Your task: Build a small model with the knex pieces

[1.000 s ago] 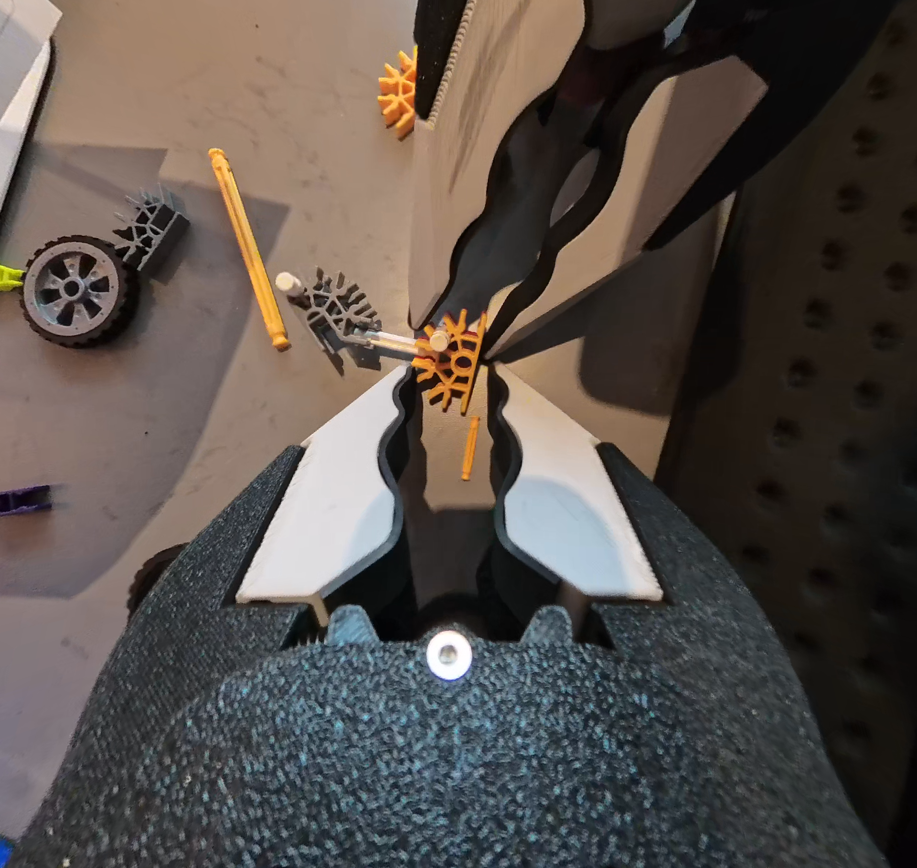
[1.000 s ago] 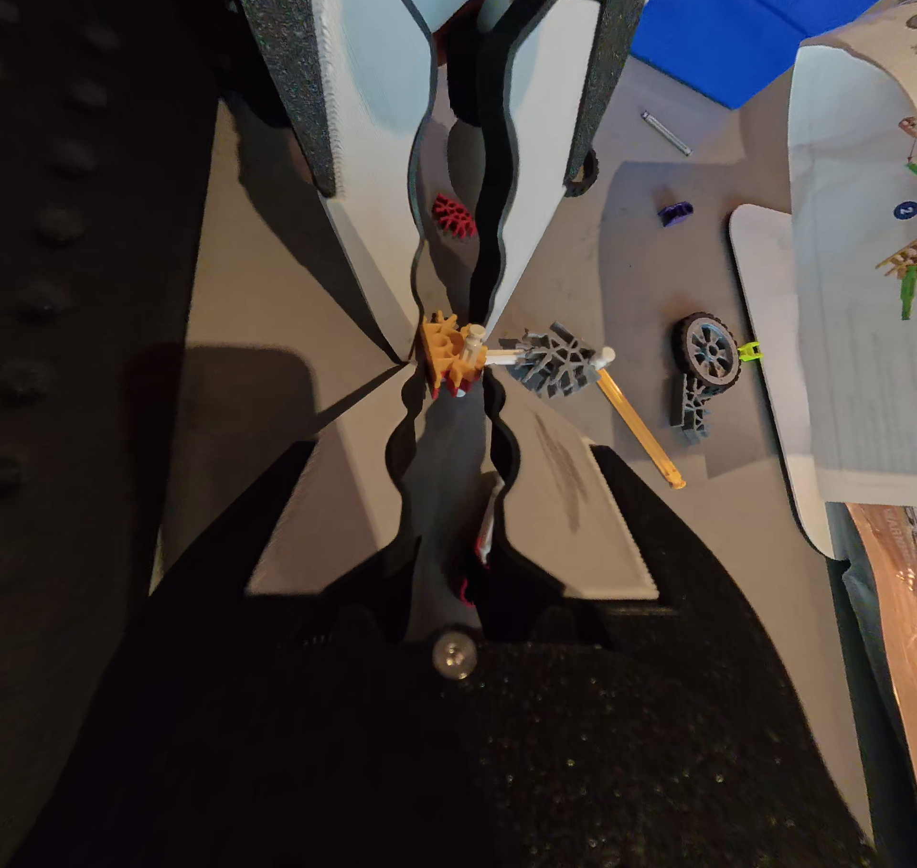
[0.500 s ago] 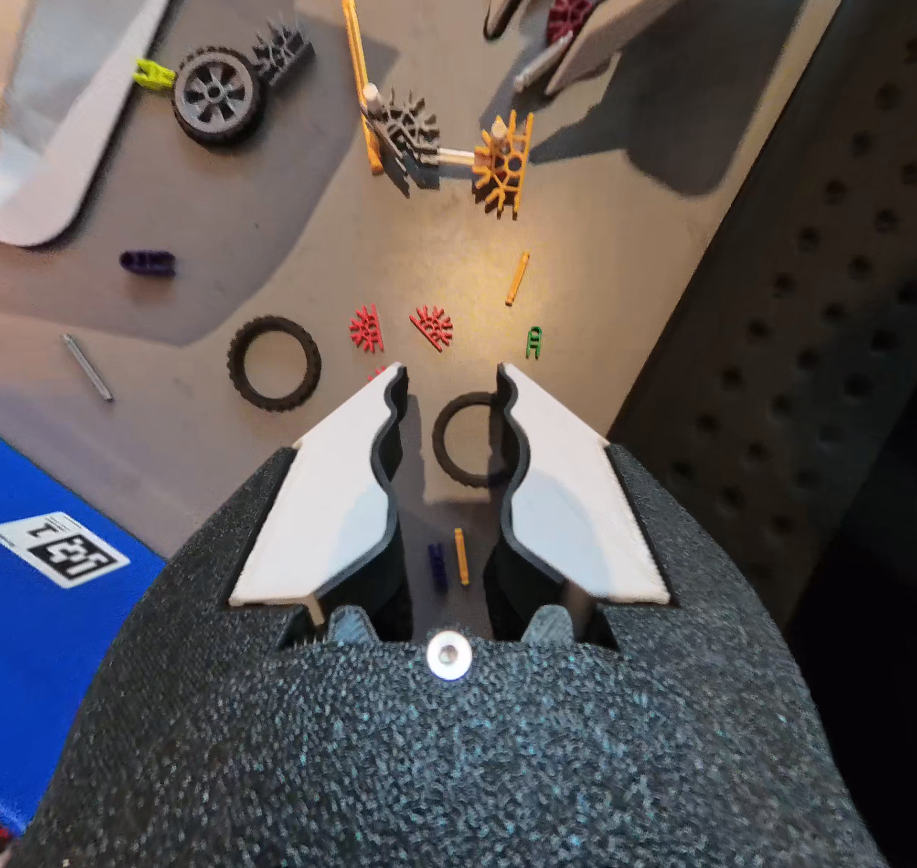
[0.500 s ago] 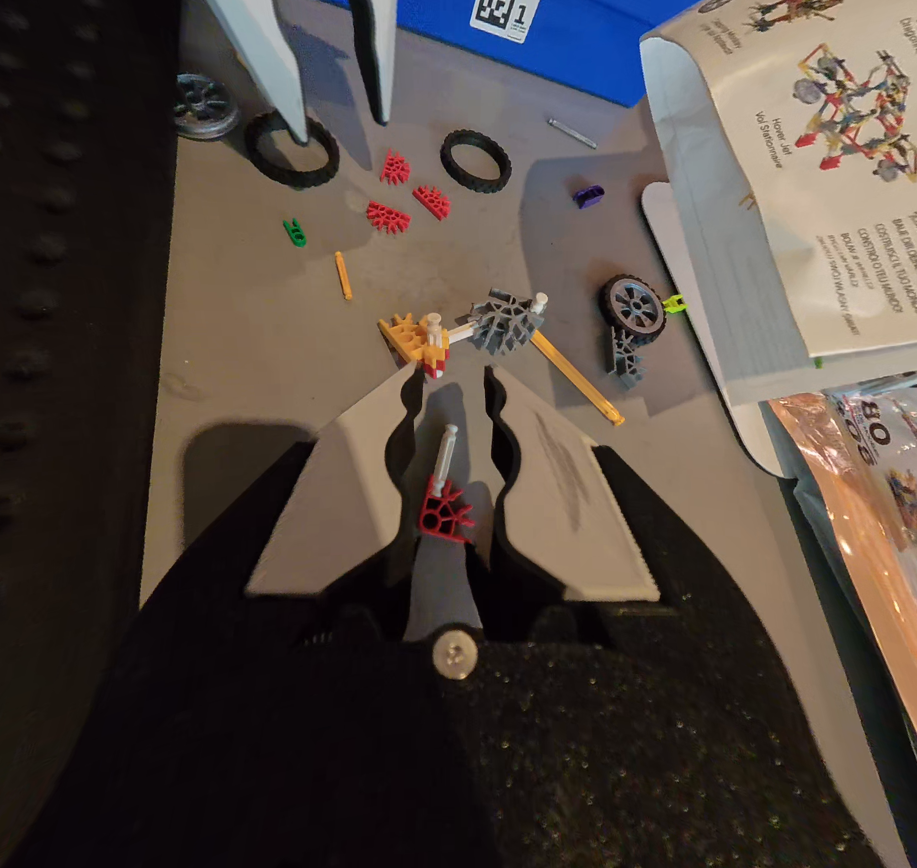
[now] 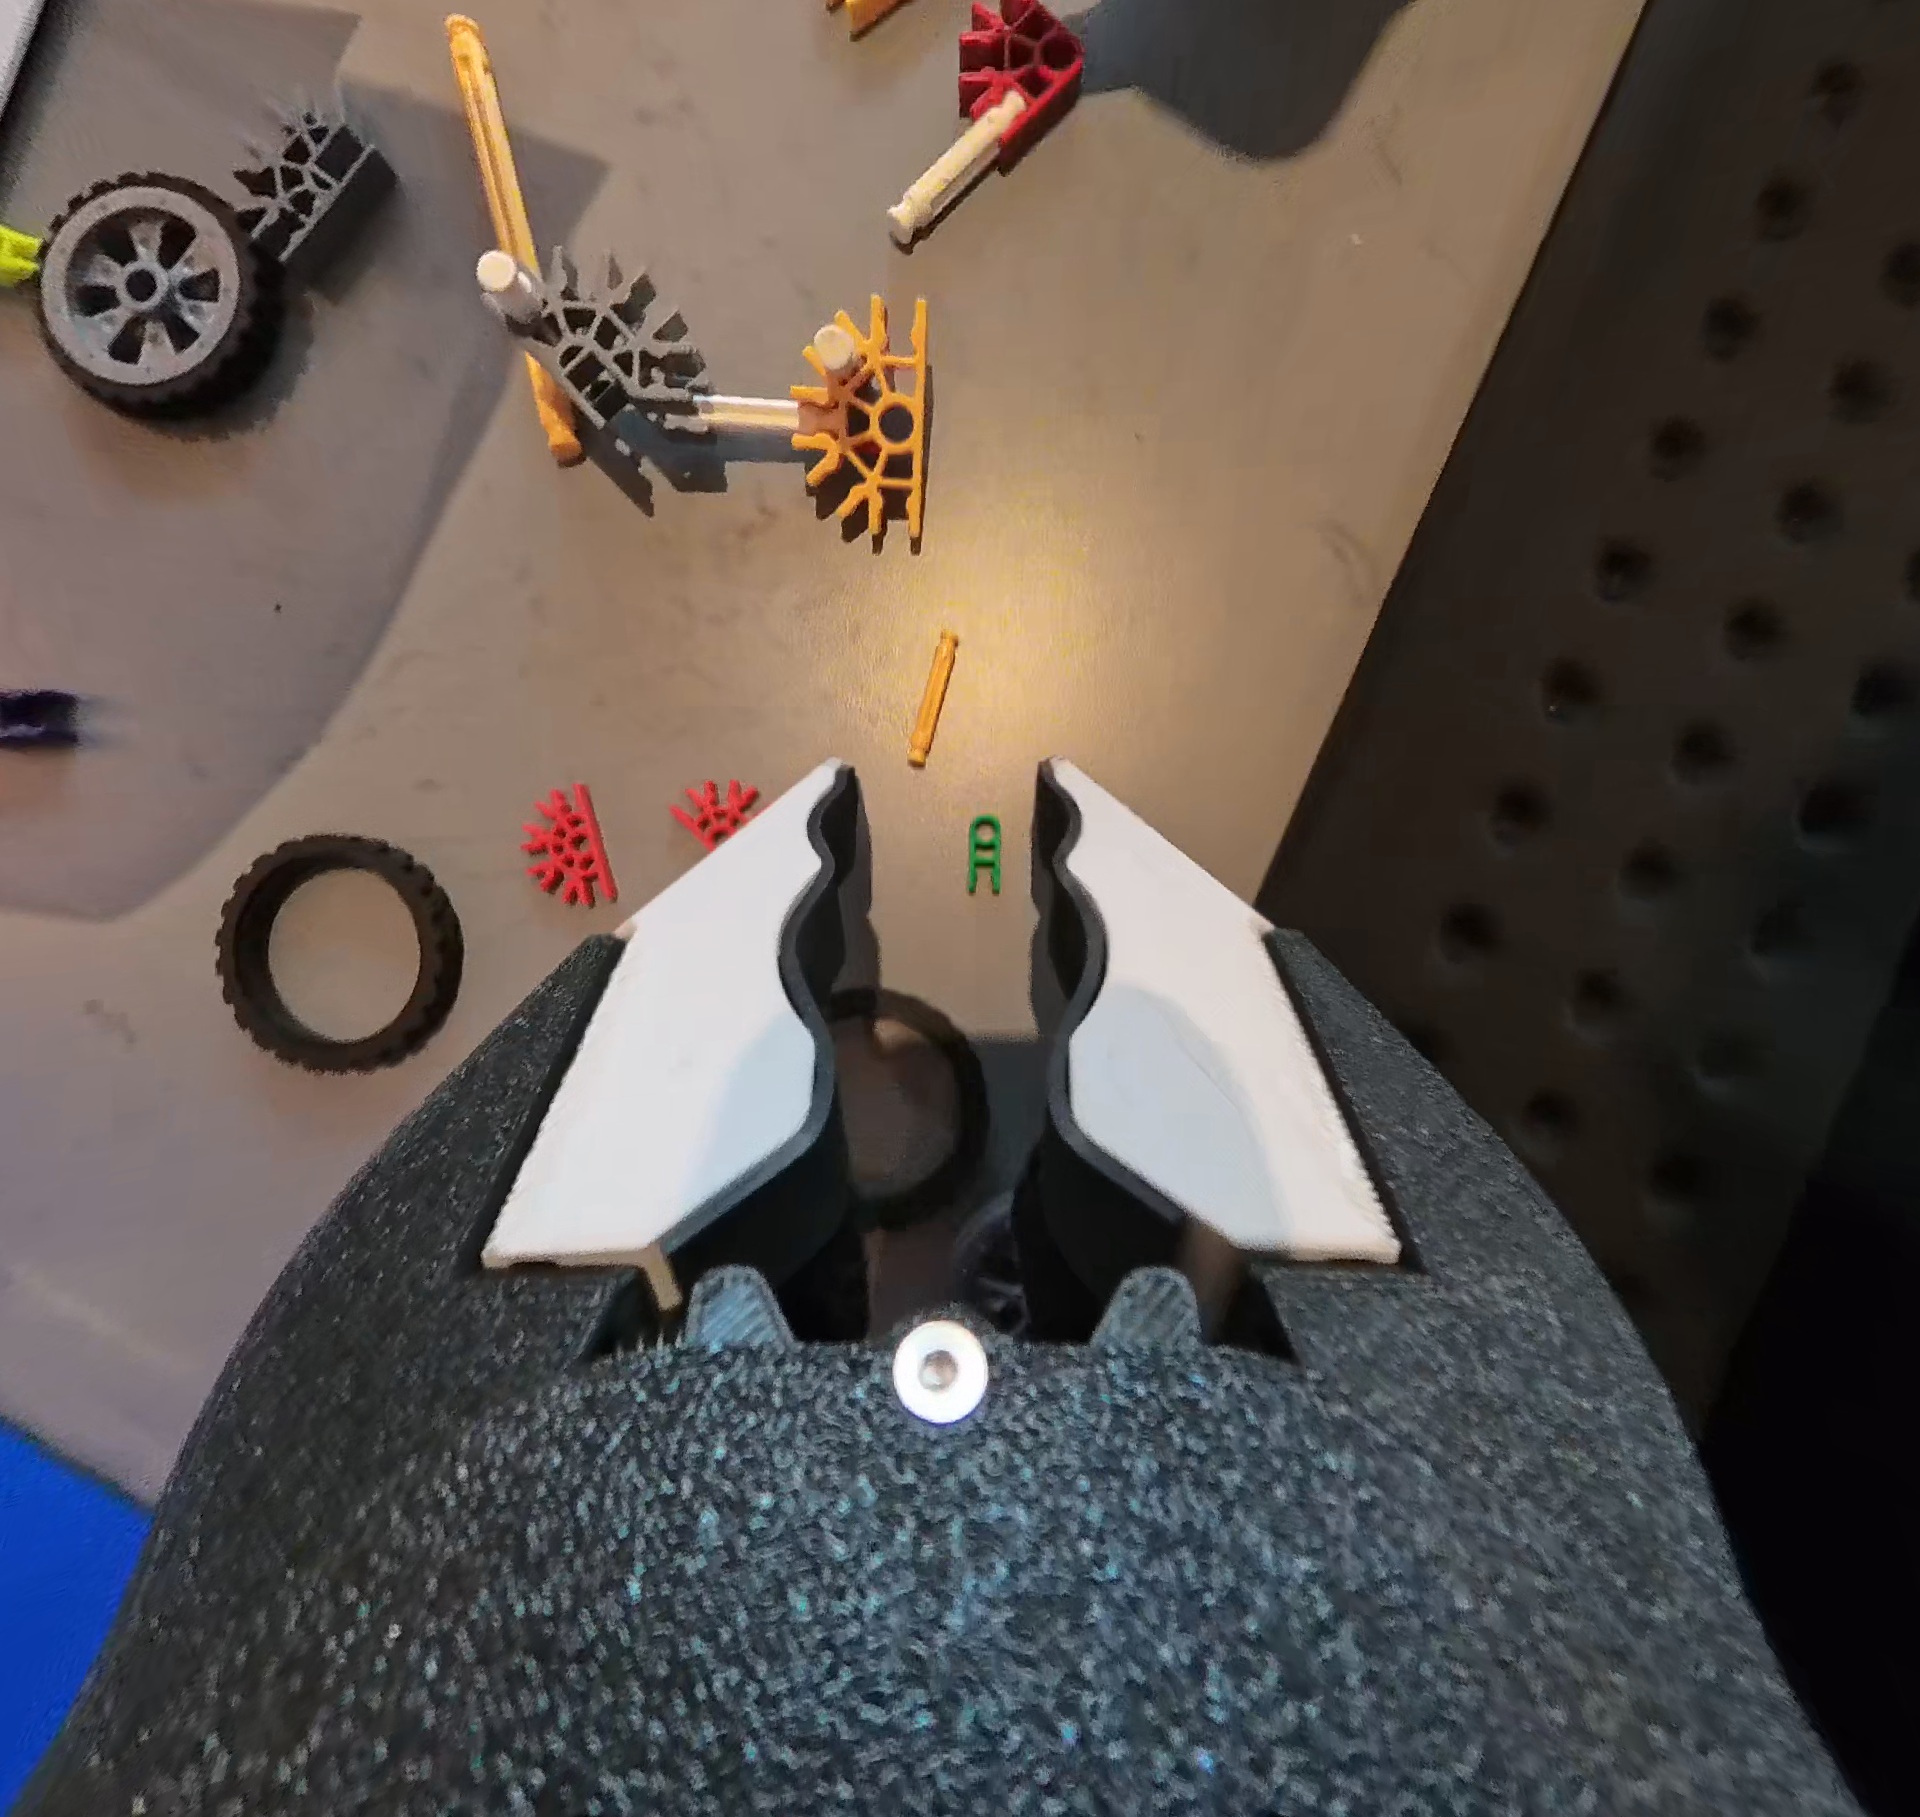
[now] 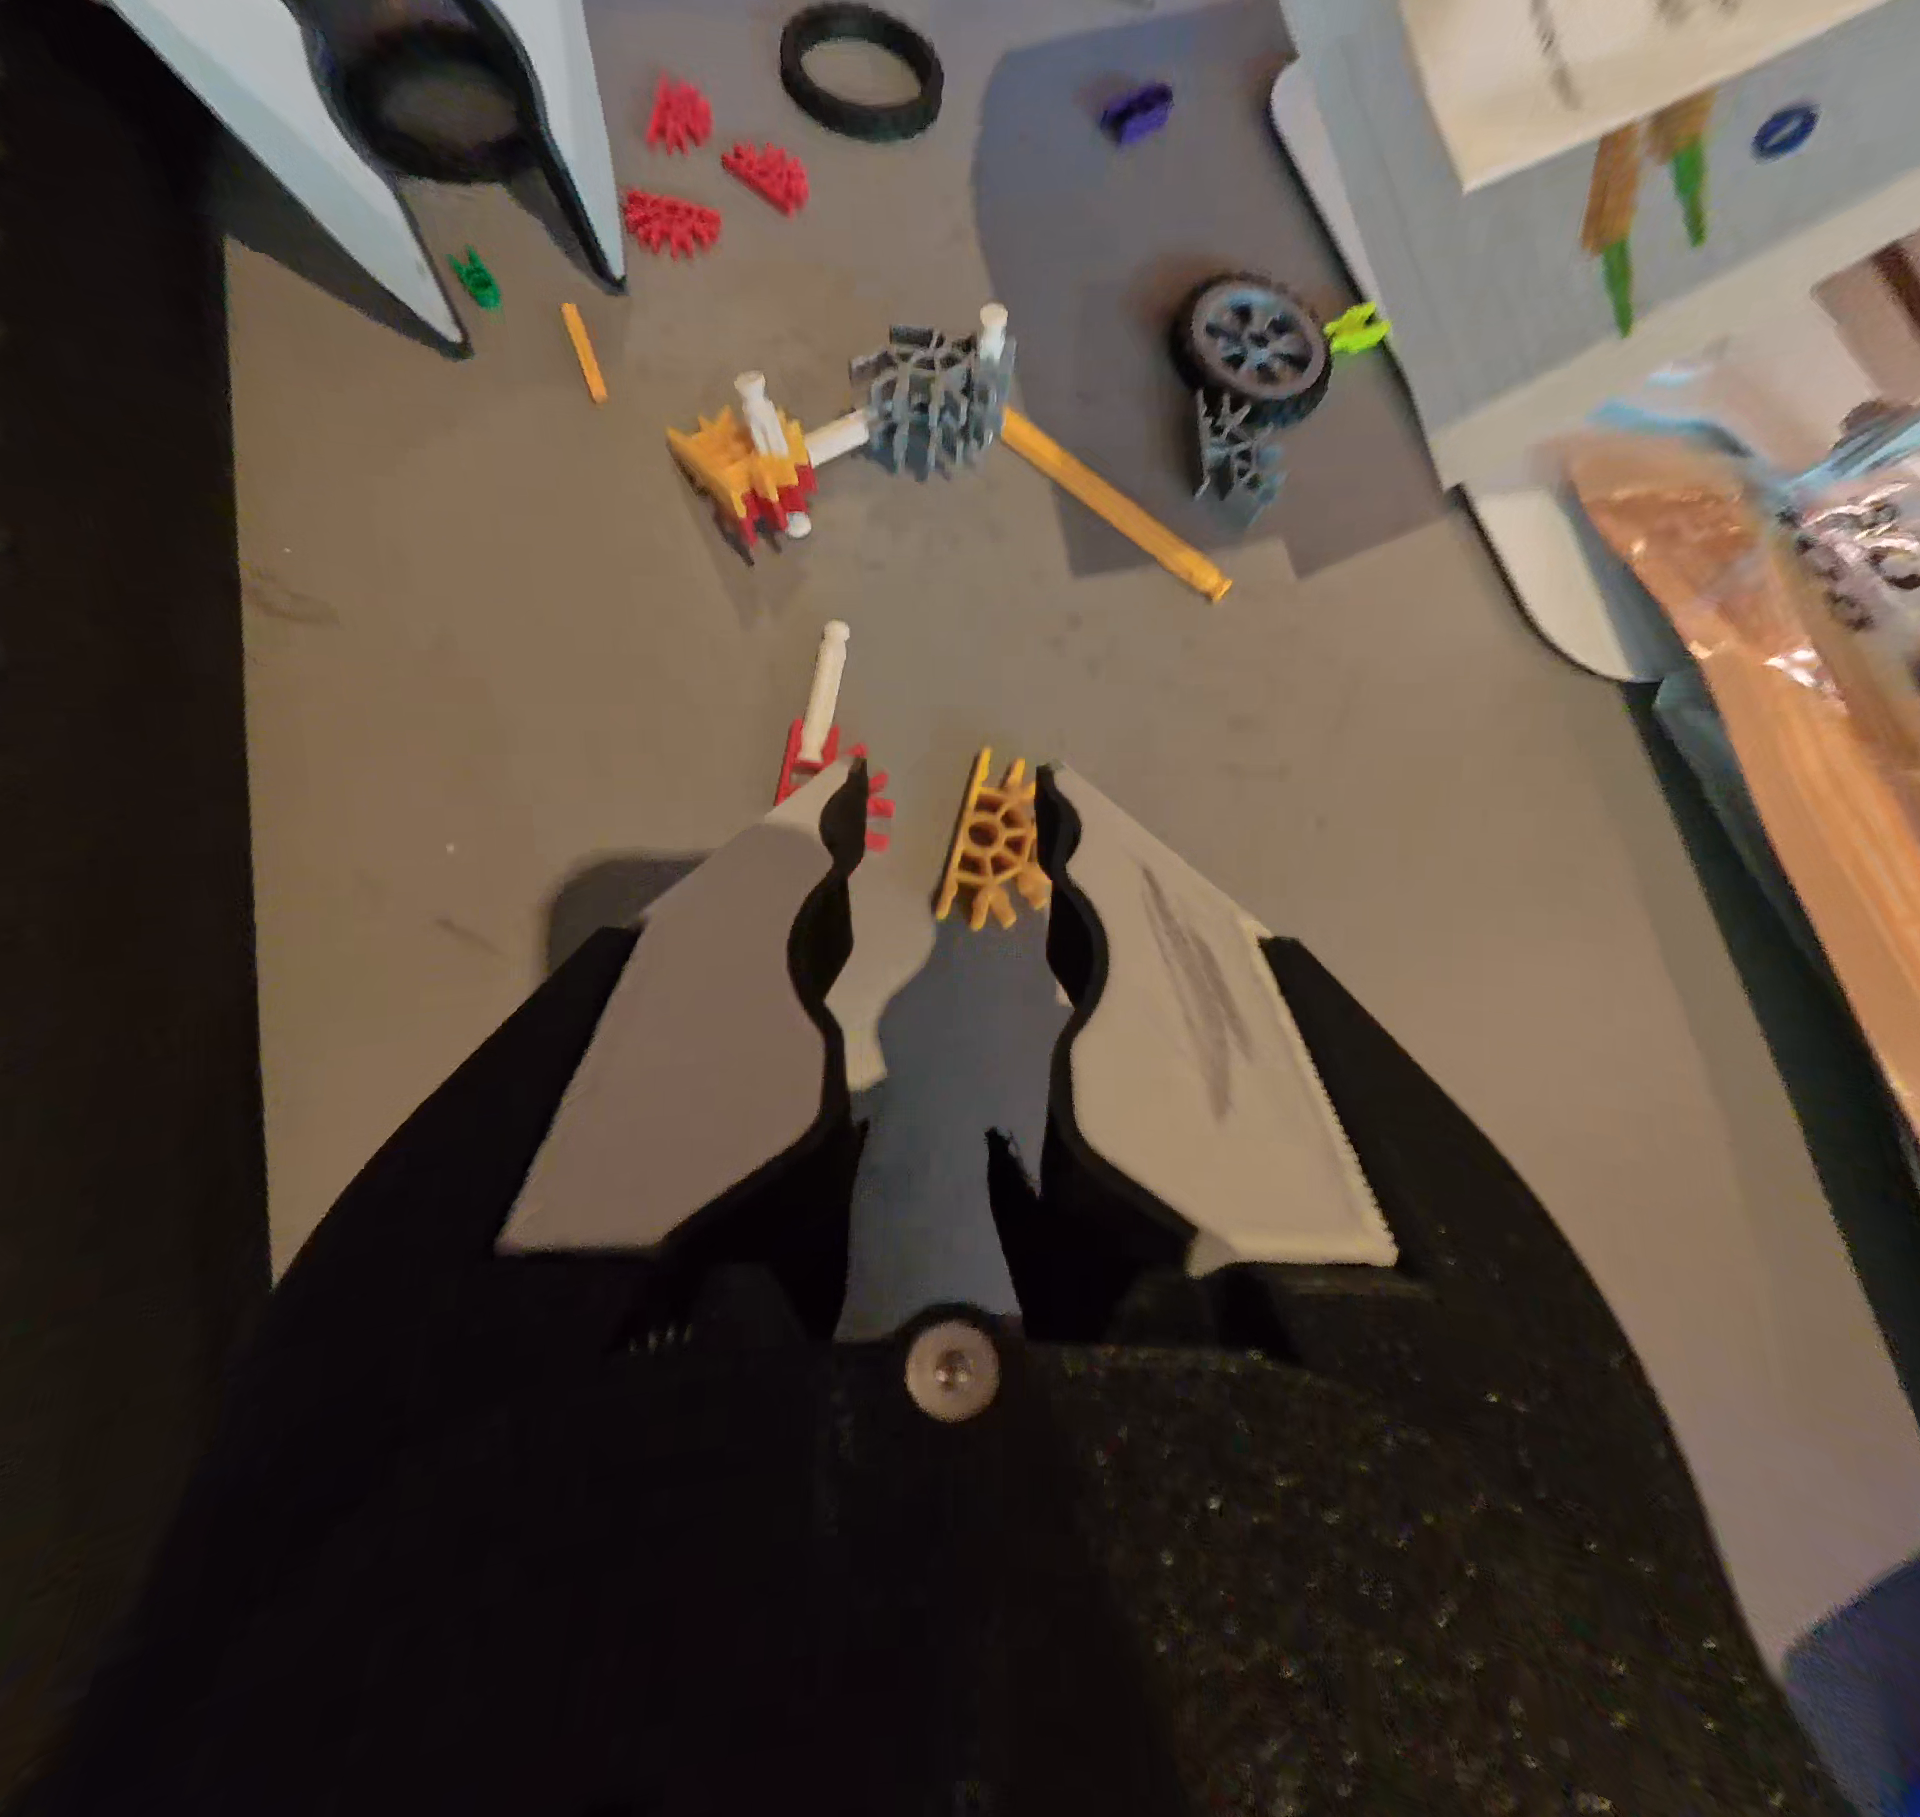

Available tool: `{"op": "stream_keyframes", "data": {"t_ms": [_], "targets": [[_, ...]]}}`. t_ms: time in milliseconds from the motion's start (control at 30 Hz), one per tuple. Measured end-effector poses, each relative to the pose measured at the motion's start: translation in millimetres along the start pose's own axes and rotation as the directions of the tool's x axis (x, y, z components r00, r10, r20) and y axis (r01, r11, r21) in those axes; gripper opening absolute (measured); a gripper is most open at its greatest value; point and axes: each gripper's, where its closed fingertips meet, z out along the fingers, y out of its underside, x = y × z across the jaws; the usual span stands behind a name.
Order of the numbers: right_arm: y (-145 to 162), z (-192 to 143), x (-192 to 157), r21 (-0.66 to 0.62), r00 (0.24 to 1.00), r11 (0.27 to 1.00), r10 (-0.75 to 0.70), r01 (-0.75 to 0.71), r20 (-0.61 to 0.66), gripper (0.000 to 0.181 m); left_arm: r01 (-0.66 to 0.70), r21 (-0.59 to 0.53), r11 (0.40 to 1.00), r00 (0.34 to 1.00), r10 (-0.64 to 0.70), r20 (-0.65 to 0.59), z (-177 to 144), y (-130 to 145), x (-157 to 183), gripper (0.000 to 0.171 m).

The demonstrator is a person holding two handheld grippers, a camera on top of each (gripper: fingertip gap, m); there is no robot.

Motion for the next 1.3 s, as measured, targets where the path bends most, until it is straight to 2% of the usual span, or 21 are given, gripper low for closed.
{"op": "stream_keyframes", "data": {"t_ms": [200, 633, 1000, 1133, 1300], "targets": [[2, 2, -2, -0.004, 1.0, 1.0, -0.006, 0.006, 0.009, 0.034, -0.003, 0.015, 1.0, 1.0, 0.003, -0.021, 8, -10, -3, 0.025], [3, 2, 1, -0.012, 1.0, 1.0, -0.007, 0.007, -0.002, 0.034, -0.023, 0.012, 1.0, 1.0, 0.023, 0.006, 9, -10, -12, 0.002], [-1, -1, -2, 0.009, 1.0, 1.0, -0.018, 0.018, 0.007, 0.034, -0.083, 0.032, 0.996, 0.997, 0.082, 0.011, 10, -13, -7, 0.001], [-5, 0, -13, 0.025, 0.998, 0.999, -0.032, 0.031, 0.06, 0.034, -0.114, 0.058, 0.992, 0.993, 0.115, -0.014, 9, -20, 2, 0.001], [3, 8, -25, -0.027, 0.993, 0.998, -0.057, 0.06, 0.106, 0.032, -0.156, 0.081, 0.985, 0.986, 0.159, -0.041, 12, -32, 14, 0.001]]}}
